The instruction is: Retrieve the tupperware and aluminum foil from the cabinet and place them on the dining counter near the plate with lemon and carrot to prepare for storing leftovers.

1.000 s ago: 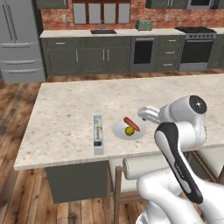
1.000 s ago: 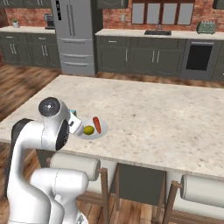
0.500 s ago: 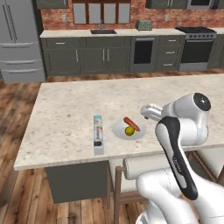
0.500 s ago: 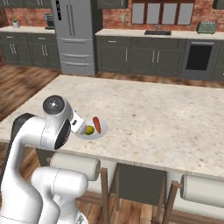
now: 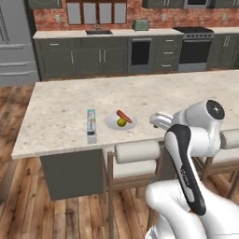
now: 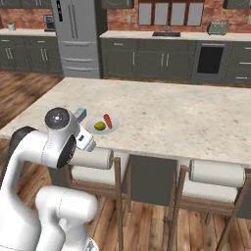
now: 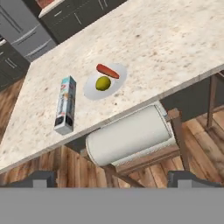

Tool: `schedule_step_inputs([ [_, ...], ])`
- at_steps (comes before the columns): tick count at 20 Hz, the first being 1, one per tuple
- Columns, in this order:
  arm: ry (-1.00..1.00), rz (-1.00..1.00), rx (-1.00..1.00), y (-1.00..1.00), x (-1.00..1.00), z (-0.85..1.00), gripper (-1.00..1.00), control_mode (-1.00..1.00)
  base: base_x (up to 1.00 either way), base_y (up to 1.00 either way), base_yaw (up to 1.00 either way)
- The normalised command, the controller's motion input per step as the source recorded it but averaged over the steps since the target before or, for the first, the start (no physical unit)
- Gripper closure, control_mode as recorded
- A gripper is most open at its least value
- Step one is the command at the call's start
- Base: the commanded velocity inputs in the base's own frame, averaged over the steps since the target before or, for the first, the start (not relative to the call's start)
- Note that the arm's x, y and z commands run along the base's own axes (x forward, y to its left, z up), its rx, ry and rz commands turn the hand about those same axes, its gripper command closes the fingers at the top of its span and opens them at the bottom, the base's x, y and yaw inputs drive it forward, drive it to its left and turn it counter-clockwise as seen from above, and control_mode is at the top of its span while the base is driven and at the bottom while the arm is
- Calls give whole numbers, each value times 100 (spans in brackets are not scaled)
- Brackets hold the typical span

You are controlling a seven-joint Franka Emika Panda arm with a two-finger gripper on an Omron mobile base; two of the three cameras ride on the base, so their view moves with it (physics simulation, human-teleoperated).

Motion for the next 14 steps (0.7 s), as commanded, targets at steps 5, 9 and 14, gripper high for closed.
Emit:
schedule_step_inputs([
  [5, 0, 0, 0, 0, 0, 0, -100, 100, -14, -86, -33],
  [9, 0, 0, 0, 0, 0, 0, -100, 100, 9, -92, -58],
  [14, 0, 0, 0, 0, 0, 0, -100, 100, 8, -84, -74],
])
